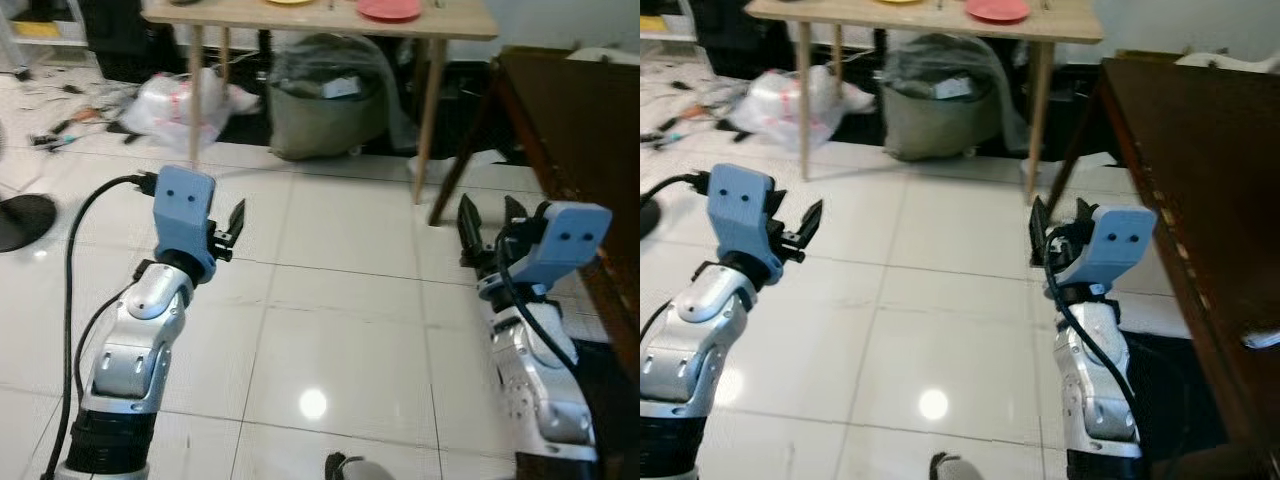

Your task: Setting the table

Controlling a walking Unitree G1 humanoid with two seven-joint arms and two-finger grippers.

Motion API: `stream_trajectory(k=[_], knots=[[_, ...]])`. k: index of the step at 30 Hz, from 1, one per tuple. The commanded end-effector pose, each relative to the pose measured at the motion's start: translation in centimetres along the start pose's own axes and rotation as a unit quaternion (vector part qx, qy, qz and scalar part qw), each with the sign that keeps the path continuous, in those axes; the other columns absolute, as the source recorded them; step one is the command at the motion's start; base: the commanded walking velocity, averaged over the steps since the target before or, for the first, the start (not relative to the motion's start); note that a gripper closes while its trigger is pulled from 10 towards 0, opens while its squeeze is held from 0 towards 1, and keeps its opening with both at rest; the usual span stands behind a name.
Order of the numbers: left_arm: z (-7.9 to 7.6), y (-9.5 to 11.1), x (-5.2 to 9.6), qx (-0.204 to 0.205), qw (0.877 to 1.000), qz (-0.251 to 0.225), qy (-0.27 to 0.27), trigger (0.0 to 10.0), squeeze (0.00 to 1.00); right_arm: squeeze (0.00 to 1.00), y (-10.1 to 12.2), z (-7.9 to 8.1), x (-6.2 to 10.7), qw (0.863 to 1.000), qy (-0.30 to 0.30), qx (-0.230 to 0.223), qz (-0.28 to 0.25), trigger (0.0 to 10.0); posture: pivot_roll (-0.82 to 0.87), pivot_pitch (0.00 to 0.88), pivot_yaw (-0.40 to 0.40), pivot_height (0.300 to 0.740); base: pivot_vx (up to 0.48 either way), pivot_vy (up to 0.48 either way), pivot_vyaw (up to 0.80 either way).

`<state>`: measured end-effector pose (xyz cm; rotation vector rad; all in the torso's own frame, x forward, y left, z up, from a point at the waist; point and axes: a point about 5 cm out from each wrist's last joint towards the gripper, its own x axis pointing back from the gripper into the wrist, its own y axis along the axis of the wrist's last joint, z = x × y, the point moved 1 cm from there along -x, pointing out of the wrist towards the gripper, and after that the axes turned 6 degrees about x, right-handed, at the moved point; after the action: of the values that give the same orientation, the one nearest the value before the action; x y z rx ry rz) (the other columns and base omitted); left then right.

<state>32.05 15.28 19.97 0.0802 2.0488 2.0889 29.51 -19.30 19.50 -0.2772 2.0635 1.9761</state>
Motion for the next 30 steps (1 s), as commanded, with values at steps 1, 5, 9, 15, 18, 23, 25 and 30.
stream_trajectory(k=[1,5,9,15,18,23,25,30], knots=[[0.25,-0.27,0.08,-0.004,1.000,0.008,0.004,10.0,0.00,0.00,-0.06,-0.17,0.10,1.000,-0.006,-0.005,0.002,10.0,-0.10,0.052,0.054,0.740,0.000,0.000,-0.80],[0.26,-0.27,0.06,-0.004,1.000,0.008,0.004,10.0,0.00,0.00,-0.05,-0.22,0.09,1.000,-0.007,-0.006,0.002,10.0,-0.10,0.052,0.055,0.740,0.000,0.000,-0.80],[0.24,-0.28,0.05,-0.005,1.000,0.008,0.004,10.0,0.00,0.00,-0.05,-0.29,0.08,1.000,-0.009,-0.011,0.002,10.0,-0.10,0.053,0.055,0.740,0.000,0.000,-0.80],[0.25,-0.29,0.02,-0.003,1.000,0.009,0.005,10.0,0.00,0.00,-0.01,-0.45,-0.03,1.000,-0.014,-0.022,0.002,10.0,-0.10,0.053,0.056,0.740,0.000,0.000,-0.80],[0.24,-0.27,0.00,0.000,1.000,0.009,0.005,10.0,0.00,0.00,-0.03,-0.46,-0.03,1.000,-0.015,-0.023,0.002,10.0,-0.10,0.053,0.057,0.740,0.000,0.000,-0.80],[0.30,-0.25,-0.03,-0.001,1.000,0.008,0.005,10.0,0.00,0.00,-0.05,-0.45,-0.05,1.000,-0.016,-0.024,0.002,10.0,-0.10,0.053,0.059,0.740,0.000,0.000,-0.80],[0.32,-0.25,-0.04,-0.002,1.000,0.009,0.006,10.0,0.00,0.00,-0.06,-0.46,-0.05,1.000,-0.016,-0.024,0.002,10.0,-0.10,0.052,0.059,0.740,0.000,0.000,-0.80],[0.39,-0.25,-0.08,-0.005,1.000,0.010,0.007,10.0,0.00,0.00,-0.08,-0.45,-0.09,1.000,-0.016,-0.026,0.003,10.0,-0.09,0.051,0.060,0.740,0.000,0.000,-0.80]])
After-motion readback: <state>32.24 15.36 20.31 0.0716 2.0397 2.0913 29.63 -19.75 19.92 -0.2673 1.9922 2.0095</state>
